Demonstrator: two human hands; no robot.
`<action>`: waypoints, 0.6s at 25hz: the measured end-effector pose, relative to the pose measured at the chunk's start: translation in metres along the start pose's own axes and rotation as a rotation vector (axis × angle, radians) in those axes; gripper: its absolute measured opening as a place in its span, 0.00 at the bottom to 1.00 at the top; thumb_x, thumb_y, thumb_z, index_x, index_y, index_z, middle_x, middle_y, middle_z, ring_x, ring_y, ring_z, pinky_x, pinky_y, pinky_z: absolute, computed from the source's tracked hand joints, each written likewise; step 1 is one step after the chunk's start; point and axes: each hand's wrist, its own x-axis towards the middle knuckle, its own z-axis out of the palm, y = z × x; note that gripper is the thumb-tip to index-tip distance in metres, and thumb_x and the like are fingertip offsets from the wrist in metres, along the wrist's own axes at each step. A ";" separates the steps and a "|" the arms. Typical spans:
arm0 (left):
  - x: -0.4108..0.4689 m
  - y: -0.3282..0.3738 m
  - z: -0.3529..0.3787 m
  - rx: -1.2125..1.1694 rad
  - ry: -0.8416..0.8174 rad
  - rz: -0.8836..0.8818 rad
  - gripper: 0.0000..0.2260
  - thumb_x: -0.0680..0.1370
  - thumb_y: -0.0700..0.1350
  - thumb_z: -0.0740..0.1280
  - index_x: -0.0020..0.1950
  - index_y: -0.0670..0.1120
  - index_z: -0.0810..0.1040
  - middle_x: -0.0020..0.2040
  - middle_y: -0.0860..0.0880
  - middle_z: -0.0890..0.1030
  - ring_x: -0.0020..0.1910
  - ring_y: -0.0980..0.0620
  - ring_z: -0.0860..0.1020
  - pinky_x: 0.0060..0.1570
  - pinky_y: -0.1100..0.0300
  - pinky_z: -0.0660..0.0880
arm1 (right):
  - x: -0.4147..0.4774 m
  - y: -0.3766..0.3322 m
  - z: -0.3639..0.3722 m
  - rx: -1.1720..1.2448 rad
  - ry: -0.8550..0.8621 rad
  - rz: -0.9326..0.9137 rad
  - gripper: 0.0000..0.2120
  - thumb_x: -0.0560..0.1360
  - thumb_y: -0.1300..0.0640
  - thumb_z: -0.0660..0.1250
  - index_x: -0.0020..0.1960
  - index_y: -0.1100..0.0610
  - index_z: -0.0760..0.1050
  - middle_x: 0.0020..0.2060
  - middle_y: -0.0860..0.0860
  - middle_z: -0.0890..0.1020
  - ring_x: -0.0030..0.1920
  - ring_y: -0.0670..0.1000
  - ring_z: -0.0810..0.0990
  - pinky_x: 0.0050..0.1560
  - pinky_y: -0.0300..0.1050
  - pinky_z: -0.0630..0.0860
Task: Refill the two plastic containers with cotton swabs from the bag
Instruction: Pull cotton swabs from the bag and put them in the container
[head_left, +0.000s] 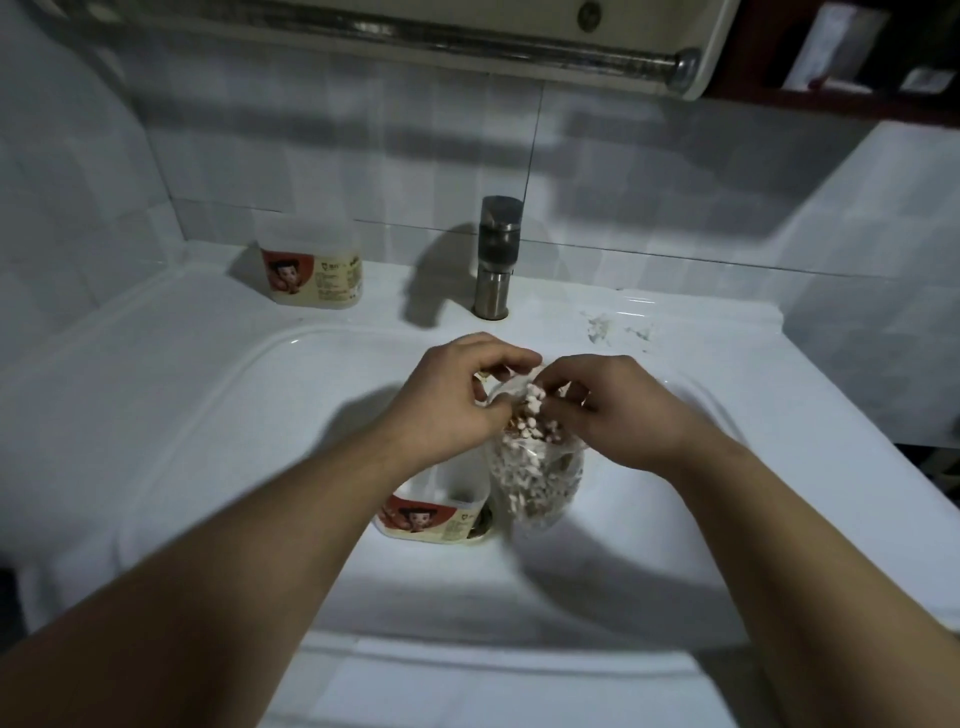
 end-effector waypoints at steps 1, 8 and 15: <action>0.000 0.000 0.001 -0.024 -0.004 -0.023 0.19 0.74 0.33 0.72 0.61 0.51 0.84 0.52 0.57 0.83 0.50 0.61 0.81 0.43 0.65 0.77 | 0.000 0.000 0.000 0.024 0.022 0.016 0.05 0.79 0.57 0.70 0.52 0.48 0.81 0.38 0.38 0.80 0.39 0.35 0.78 0.40 0.28 0.70; 0.001 -0.001 0.006 -0.055 -0.053 -0.200 0.15 0.75 0.38 0.74 0.60 0.50 0.85 0.49 0.57 0.86 0.48 0.64 0.83 0.51 0.65 0.80 | 0.003 -0.001 0.004 0.210 0.148 0.061 0.07 0.79 0.56 0.71 0.47 0.45 0.78 0.39 0.43 0.85 0.42 0.41 0.83 0.46 0.37 0.77; 0.002 -0.002 0.009 0.000 -0.016 -0.222 0.05 0.74 0.43 0.78 0.49 0.51 0.88 0.40 0.59 0.85 0.41 0.66 0.82 0.42 0.75 0.73 | 0.002 -0.002 0.000 0.217 -0.009 0.081 0.16 0.76 0.62 0.71 0.46 0.39 0.82 0.41 0.39 0.86 0.44 0.38 0.84 0.46 0.35 0.76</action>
